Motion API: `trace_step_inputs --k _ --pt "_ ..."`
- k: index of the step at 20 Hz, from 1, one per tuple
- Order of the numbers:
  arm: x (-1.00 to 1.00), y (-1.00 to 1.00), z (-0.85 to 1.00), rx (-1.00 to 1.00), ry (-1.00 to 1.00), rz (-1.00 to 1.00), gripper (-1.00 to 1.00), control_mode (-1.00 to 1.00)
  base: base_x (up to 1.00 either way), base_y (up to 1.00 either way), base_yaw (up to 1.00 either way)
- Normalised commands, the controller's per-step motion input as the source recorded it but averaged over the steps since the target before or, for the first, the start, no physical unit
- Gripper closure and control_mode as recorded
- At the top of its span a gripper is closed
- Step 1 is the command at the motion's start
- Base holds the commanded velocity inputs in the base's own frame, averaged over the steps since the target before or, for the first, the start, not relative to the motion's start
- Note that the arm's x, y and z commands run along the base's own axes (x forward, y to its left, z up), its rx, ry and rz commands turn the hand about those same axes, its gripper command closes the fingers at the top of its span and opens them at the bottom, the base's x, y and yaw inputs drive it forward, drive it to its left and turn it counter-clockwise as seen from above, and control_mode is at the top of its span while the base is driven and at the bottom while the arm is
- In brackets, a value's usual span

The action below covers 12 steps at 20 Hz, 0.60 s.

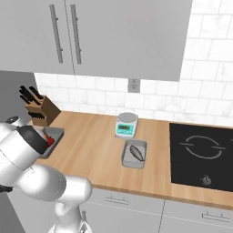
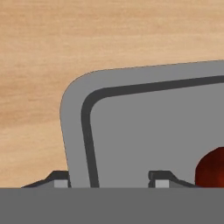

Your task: Take the meat container that has the fish and place it on the second highest rack of the freezer. Then take the vegetable container that has the bell pepper and tomato and place it on the highest rack of the freezer.

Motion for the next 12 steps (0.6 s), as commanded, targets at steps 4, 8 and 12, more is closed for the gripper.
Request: trace_step_inputs --k 4,8,12 --pt "0.00 0.00 -0.06 0.00 0.00 0.00 1.00 -1.00 0.00 0.00 0.00" --pt "0.00 0.00 -0.12 0.00 0.00 0.01 1.00 -1.00 0.00 0.00 0.00" --pt "0.00 0.00 0.00 0.00 0.00 0.00 1.00 -1.00 0.00 0.00 0.00"
